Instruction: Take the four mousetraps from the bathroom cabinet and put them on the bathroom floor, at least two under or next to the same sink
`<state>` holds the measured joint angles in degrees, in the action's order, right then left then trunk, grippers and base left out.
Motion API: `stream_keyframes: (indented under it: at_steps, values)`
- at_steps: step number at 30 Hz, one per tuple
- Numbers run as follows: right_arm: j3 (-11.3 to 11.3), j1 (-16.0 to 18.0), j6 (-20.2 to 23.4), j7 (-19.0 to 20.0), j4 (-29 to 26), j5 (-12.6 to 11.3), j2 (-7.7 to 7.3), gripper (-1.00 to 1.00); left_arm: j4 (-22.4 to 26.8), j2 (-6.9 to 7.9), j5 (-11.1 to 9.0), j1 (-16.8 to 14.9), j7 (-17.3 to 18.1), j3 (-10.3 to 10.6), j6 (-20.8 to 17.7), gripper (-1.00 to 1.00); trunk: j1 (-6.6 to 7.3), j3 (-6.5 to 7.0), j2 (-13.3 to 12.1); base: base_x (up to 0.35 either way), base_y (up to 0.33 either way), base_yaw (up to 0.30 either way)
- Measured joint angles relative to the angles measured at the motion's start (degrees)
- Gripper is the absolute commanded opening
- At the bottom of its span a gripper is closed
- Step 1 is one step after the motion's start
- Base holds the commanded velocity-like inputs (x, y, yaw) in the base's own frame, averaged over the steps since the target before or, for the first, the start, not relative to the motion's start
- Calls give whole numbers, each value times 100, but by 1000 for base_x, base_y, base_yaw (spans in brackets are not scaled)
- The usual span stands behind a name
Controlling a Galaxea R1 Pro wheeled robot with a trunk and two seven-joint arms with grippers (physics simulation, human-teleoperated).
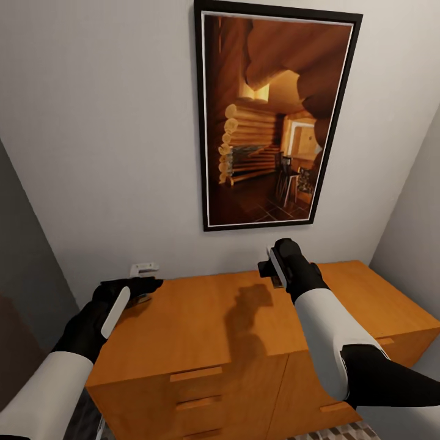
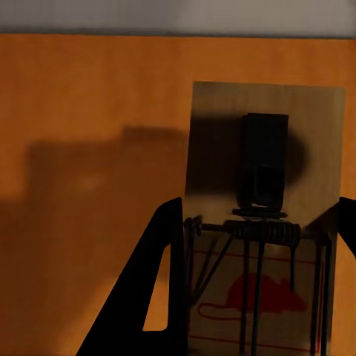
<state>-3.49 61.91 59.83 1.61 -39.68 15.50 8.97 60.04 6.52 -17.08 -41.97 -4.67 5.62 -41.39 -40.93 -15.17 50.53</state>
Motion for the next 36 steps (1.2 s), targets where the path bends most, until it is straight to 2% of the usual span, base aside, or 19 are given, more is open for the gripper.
stream_keyframes:
  at_steps: [13,25,36]
  values:
    - [0,0,0,0,0,6,0,-100,107,7,16,0,-8,15,-16,100,0,0,0,12,0,0]
    - [0,0,0,0,0,6,0,-100,181,18,15,0,4,29,-164,100,3,0,1,255,0,0]
    - [-6,0,0,0,-3,-7,-2,-100,180,18,25,0,5,27,-199,100,0,0,0,55,0,0]
